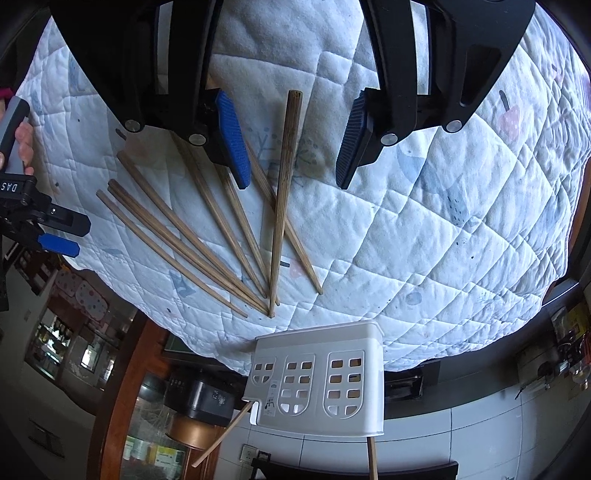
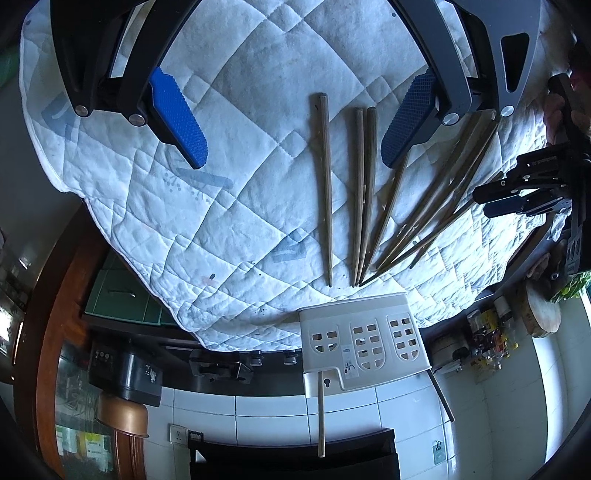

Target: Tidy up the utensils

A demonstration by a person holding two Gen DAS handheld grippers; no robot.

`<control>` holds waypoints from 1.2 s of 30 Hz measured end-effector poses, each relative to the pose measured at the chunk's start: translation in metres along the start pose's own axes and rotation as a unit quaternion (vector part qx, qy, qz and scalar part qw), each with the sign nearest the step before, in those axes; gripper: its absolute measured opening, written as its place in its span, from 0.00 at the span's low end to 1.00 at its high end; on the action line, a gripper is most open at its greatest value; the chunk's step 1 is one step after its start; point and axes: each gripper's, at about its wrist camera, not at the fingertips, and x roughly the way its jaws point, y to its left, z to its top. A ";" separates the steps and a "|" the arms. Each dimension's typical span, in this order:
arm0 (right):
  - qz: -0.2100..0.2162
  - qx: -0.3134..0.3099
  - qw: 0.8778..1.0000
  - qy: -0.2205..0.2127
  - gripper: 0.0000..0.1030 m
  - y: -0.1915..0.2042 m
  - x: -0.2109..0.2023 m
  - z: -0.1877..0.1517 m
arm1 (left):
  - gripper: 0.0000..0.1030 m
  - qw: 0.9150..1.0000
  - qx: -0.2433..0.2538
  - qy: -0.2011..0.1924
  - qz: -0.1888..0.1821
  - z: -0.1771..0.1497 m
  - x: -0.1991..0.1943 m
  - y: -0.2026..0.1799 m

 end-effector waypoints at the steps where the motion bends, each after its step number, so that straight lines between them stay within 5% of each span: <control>1: 0.000 0.001 1.000 0.002 0.89 0.000 0.001 0.000 | 0.44 1.000 -0.001 0.000 0.000 0.000 0.000 0.001; 12: 0.008 -0.001 1.000 0.016 0.83 0.000 0.010 0.003 | 0.16 1.000 0.005 0.015 0.000 0.001 0.009 0.000; 16: 0.013 -0.003 1.000 0.025 0.71 -0.002 0.014 0.003 | 0.13 1.000 0.002 0.023 0.003 0.001 0.013 0.002; 36: 0.029 0.001 0.999 0.036 0.48 -0.004 0.020 0.003 | 0.06 0.999 0.029 -0.014 0.008 0.002 -0.008 -0.014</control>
